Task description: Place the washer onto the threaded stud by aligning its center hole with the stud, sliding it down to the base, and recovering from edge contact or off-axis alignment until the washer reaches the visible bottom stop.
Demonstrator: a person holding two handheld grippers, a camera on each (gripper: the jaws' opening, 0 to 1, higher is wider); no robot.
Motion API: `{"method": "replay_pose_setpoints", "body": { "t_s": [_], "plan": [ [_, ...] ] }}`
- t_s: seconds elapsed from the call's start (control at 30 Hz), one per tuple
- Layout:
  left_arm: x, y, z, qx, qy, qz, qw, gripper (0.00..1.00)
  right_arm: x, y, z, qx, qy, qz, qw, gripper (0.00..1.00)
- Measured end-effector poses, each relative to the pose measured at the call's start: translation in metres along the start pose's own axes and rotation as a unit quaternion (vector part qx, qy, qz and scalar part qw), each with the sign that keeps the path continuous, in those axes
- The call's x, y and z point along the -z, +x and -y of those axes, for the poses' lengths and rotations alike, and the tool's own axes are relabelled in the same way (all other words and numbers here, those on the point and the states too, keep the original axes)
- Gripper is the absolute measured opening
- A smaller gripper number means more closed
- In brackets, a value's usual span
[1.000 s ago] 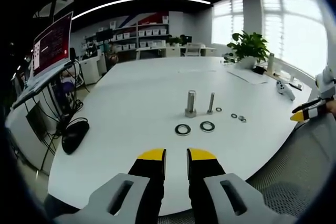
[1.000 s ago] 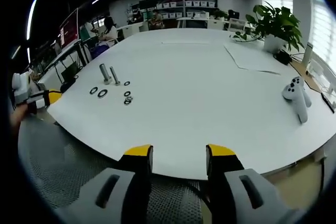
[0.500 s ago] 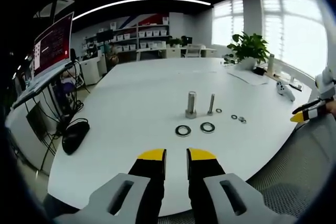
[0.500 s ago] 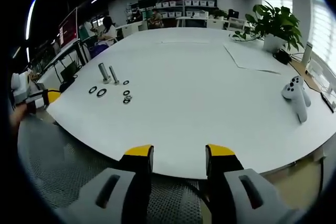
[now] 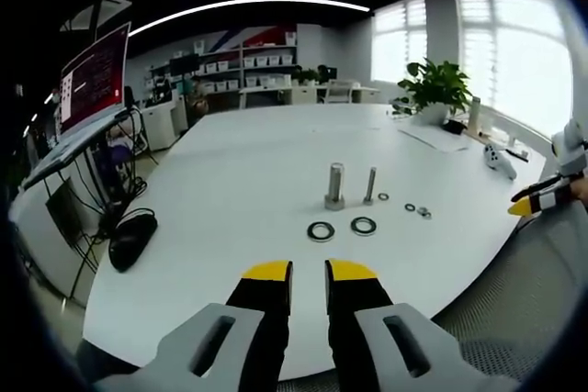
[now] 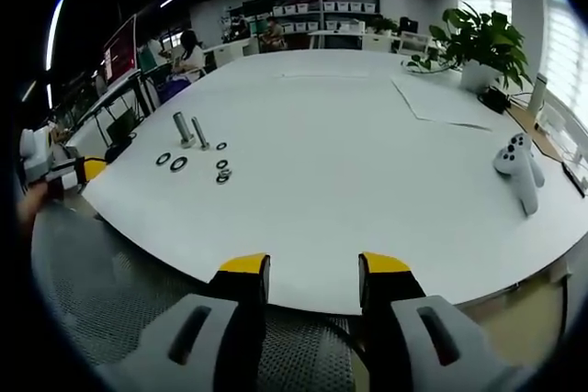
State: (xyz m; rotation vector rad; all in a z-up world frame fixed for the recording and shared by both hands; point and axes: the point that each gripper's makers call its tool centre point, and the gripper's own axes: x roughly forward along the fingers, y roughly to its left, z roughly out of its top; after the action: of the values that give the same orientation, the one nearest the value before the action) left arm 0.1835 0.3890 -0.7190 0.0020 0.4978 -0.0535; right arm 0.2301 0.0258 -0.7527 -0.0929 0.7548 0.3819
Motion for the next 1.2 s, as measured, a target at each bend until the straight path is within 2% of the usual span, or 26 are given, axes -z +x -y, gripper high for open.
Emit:
{"method": "replay_pose_setpoints", "body": {
  "t_s": [0.13, 0.2, 0.27, 0.37, 0.43, 0.5, 0.53, 0.57, 0.63, 0.67, 0.73, 0.8, 0.9, 0.93, 0.97, 1.03, 1.2],
  "plan": [
    [-0.002, 0.000, -0.001, -0.001, -0.001, 0.006, 1.0000, 0.12, -0.001, -0.001, 0.000, 0.000, 0.001, 0.006, 1.0000, 0.42],
    [-0.002, 0.000, -0.002, -0.003, -0.007, 0.008, 0.9999, 0.12, 0.001, -0.001, 0.004, 0.016, 0.001, -0.004, 0.9999, 0.43],
    [-0.004, -0.001, -0.005, -0.006, -0.032, 0.016, 0.9993, 0.12, 0.002, 0.000, 0.005, 0.017, 0.000, -0.007, 0.9998, 0.43],
    [-0.004, -0.002, -0.001, 0.002, -0.014, 0.015, 0.9998, 0.11, 0.004, 0.000, 0.001, 0.007, -0.006, -0.016, 0.9998, 0.43],
    [0.000, 0.000, -0.003, -0.003, -0.023, 0.000, 0.9997, 0.11, 0.005, 0.001, -0.001, 0.003, -0.007, -0.021, 0.9998, 0.42],
    [-0.002, -0.001, -0.002, 0.000, -0.017, 0.005, 0.9998, 0.11, 0.006, 0.002, -0.001, 0.001, -0.015, -0.026, 0.9996, 0.38],
    [-0.003, -0.001, -0.001, 0.003, -0.013, 0.009, 0.9999, 0.11, -0.001, 0.001, -0.004, -0.008, -0.014, -0.003, 0.9999, 0.38],
    [-0.003, -0.001, 0.000, 0.005, -0.012, 0.008, 0.9999, 0.12, -0.002, 0.000, -0.006, -0.014, -0.010, 0.003, 0.9999, 0.38],
    [-0.003, -0.002, 0.000, 0.006, -0.014, 0.009, 0.9998, 0.12, -0.001, 0.000, -0.005, -0.012, -0.011, -0.003, 0.9999, 0.39],
    [-0.007, -0.003, -0.003, -0.004, -0.016, 0.019, 0.9997, 0.12, 0.002, 0.002, -0.004, -0.010, -0.014, -0.013, 0.9998, 0.38],
    [-0.005, -0.002, -0.005, -0.006, -0.020, 0.012, 0.9997, 0.12, 0.003, 0.002, -0.006, -0.018, -0.021, -0.017, 0.9995, 0.36],
    [-0.003, -0.003, -0.001, 0.001, -0.015, 0.007, 0.9999, 0.12, -0.001, 0.000, -0.010, -0.029, -0.024, -0.005, 0.9993, 0.36],
    [-0.008, -0.004, -0.005, -0.008, -0.016, 0.014, 0.9997, 0.12, -0.007, -0.002, -0.002, -0.002, -0.018, 0.010, 0.9998, 0.32],
    [-0.008, -0.004, -0.006, -0.011, -0.016, 0.014, 0.9997, 0.12, -0.005, -0.001, -0.002, -0.003, -0.016, 0.005, 0.9999, 0.32],
    [-0.006, -0.004, -0.007, -0.014, -0.015, 0.010, 0.9997, 0.12, -0.003, 0.000, -0.004, -0.010, -0.016, -0.004, 0.9998, 0.32],
    [-0.002, -0.004, -0.006, -0.014, -0.014, -0.002, 0.9998, 0.12, -0.006, 0.000, -0.010, -0.029, -0.017, 0.009, 0.9994, 0.33],
    [0.002, -0.003, -0.010, -0.025, -0.013, -0.016, 0.9995, 0.14, -0.006, 0.000, -0.015, -0.045, -0.021, 0.007, 0.9987, 0.33]
  ]
}}
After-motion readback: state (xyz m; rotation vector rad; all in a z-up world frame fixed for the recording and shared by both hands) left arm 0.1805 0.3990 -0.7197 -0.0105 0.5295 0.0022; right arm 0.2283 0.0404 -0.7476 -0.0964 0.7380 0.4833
